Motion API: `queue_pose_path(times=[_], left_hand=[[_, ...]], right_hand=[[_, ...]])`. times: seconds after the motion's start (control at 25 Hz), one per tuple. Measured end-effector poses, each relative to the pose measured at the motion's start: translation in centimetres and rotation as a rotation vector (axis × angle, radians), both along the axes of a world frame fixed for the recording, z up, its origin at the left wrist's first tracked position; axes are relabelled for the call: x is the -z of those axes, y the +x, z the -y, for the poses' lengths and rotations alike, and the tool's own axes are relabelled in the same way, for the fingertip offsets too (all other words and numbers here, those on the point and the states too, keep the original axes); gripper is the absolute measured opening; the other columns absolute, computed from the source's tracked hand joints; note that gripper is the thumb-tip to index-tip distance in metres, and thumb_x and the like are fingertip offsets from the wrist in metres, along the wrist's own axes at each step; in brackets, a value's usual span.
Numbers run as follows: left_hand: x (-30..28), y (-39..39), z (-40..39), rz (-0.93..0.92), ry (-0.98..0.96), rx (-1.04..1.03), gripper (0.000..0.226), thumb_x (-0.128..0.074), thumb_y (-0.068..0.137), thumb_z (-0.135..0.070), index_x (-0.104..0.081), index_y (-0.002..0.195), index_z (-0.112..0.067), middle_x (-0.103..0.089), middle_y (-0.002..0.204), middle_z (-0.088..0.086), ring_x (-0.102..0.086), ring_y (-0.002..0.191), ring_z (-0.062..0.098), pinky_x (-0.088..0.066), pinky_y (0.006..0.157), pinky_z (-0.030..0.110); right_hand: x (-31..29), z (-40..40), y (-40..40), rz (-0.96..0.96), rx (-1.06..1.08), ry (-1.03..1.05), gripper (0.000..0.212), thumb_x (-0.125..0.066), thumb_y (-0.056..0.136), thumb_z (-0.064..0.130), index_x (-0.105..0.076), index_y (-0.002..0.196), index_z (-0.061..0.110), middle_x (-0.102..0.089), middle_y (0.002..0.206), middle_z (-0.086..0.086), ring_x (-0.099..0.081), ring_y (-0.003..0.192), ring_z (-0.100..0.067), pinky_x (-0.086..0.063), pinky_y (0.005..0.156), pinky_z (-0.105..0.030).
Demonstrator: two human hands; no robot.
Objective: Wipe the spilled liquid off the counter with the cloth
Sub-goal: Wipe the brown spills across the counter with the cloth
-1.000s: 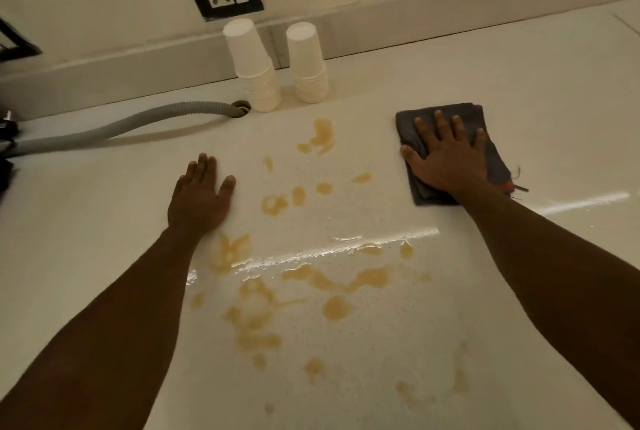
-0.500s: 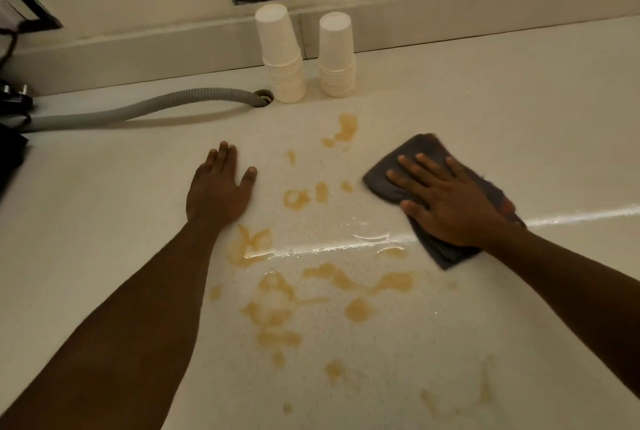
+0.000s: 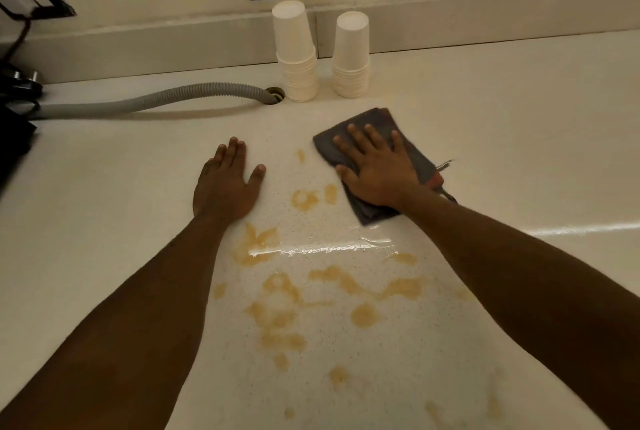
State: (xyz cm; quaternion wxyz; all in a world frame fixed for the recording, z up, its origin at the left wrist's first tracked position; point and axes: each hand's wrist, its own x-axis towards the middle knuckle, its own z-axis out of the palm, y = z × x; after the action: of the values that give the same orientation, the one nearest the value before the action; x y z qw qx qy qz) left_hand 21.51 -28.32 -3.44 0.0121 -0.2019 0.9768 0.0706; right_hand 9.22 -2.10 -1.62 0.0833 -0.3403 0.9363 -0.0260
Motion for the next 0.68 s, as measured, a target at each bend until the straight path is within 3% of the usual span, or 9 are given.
queue_pose_path(times=[0.08, 0.16, 0.24, 0.32, 0.4, 0.48, 0.68], left_hand=[[0.0, 0.1, -0.1, -0.002, 0.008, 0.006, 0.071, -0.016, 0.096, -0.058, -0.004, 0.153, -0.018, -0.001, 0.163, 0.0, -0.002, 0.15, 0.018, -0.006, 0.122, 0.037], [-0.1, 0.1, -0.1, -0.011, 0.004, 0.004, 0.072, -0.016, 0.096, -0.059, -0.004, 0.153, -0.018, -0.001, 0.163, 0.0, -0.002, 0.15, 0.018, -0.006, 0.122, 0.037], [0.0, 0.1, -0.1, -0.015, -0.004, 0.002, 0.072, -0.015, 0.095, -0.059, -0.004, 0.153, -0.018, -0.001, 0.163, 0.0, -0.002, 0.15, 0.018, -0.006, 0.122, 0.037], [0.1, 0.1, -0.1, -0.018, 0.0, 0.002, 0.072, -0.014, 0.095, -0.059, -0.004, 0.153, -0.018, -0.001, 0.163, 0.0, -0.002, 0.15, 0.018, -0.006, 0.122, 0.038], [0.0, 0.1, -0.1, -0.023, 0.0, 0.002, 0.072, -0.015, 0.095, -0.059, -0.005, 0.153, -0.018, -0.002, 0.163, 0.001, -0.003, 0.15, 0.019, -0.007, 0.122, 0.038], [0.0, 0.1, -0.1, -0.023, -0.002, 0.005, 0.072, -0.015, 0.095, -0.059, -0.005, 0.153, -0.018, -0.003, 0.163, 0.001, -0.004, 0.15, 0.019, -0.007, 0.122, 0.038], [0.1, 0.0, -0.1, -0.02, -0.007, 0.01, 0.072, -0.016, 0.095, -0.059, -0.005, 0.153, -0.017, -0.003, 0.163, 0.001, -0.003, 0.15, 0.019, -0.008, 0.122, 0.038]], right_hand=[[0.3, -3.1, 3.2, -0.033, -0.183, -0.01, 0.062, -0.006, 0.093, 0.062, 0.001, 0.151, 0.04, 0.006, 0.163, 0.006, 0.006, 0.149, -0.018, 0.005, 0.118, -0.055], [0.3, -6.9, 3.0, -0.072, -0.226, -0.034, 0.062, -0.007, 0.092, 0.063, -0.002, 0.15, 0.042, -0.001, 0.163, 0.008, -0.001, 0.15, -0.017, -0.001, 0.119, -0.053], [0.3, -9.3, -0.4, -0.105, -0.017, -0.053, 0.065, -0.011, 0.089, 0.064, -0.008, 0.15, 0.042, -0.012, 0.163, 0.005, -0.01, 0.149, -0.021, -0.006, 0.118, -0.054], [0.2, -9.3, -4.1, -0.065, 0.257, -0.034, 0.067, -0.013, 0.09, 0.065, -0.009, 0.151, 0.04, -0.008, 0.164, 0.002, -0.007, 0.15, -0.024, -0.003, 0.117, -0.058], [0.2, -6.2, -5.9, -0.037, 0.388, -0.025, 0.067, -0.015, 0.092, 0.064, -0.006, 0.152, 0.036, -0.001, 0.164, -0.001, 0.0, 0.15, -0.028, 0.001, 0.116, -0.061], [0.2, -1.7, -5.2, -0.013, 0.35, -0.029, 0.068, -0.014, 0.093, 0.062, -0.004, 0.153, 0.034, 0.003, 0.164, -0.002, 0.004, 0.15, -0.029, 0.004, 0.116, -0.062], [0.1, 3.1, 2.2, -0.013, -0.021, 0.002, 0.064, -0.01, 0.094, 0.06, 0.0, 0.152, 0.034, 0.004, 0.164, -0.001, 0.006, 0.15, -0.024, 0.005, 0.117, -0.058]])
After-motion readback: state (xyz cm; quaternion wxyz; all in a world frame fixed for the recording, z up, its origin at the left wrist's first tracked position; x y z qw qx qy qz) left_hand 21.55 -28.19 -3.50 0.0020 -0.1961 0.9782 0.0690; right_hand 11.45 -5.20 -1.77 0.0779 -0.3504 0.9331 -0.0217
